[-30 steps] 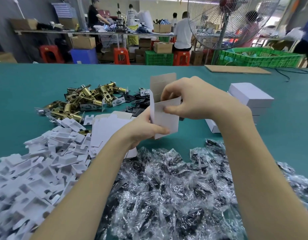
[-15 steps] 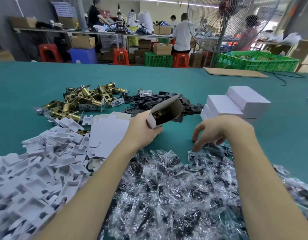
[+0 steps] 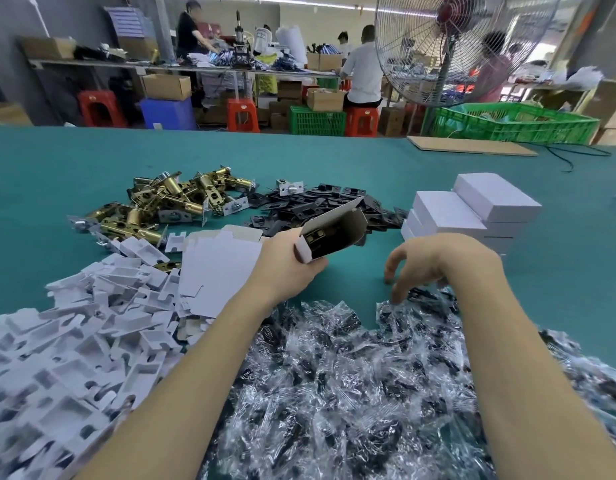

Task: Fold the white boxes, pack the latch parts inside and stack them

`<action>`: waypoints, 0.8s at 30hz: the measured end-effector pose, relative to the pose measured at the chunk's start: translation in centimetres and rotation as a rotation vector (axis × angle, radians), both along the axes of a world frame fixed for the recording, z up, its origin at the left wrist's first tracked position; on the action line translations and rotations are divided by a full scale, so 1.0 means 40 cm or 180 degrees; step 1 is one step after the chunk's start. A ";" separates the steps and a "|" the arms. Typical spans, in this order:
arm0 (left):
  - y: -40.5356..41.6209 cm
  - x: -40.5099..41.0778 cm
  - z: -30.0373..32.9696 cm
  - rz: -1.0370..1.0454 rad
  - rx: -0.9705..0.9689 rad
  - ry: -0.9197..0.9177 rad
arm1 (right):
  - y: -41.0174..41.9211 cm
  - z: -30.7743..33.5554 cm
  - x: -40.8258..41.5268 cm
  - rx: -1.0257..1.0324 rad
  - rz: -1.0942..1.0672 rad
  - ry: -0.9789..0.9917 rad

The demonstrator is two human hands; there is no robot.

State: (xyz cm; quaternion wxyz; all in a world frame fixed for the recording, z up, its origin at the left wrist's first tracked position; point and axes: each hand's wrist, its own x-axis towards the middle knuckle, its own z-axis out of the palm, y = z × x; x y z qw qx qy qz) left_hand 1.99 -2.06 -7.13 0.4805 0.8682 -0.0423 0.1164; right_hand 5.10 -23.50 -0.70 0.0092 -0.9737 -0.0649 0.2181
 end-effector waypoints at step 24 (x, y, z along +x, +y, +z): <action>0.006 0.002 -0.017 -0.0325 -0.0351 0.0389 | 0.056 0.149 -0.060 0.3528 0.0900 -0.2730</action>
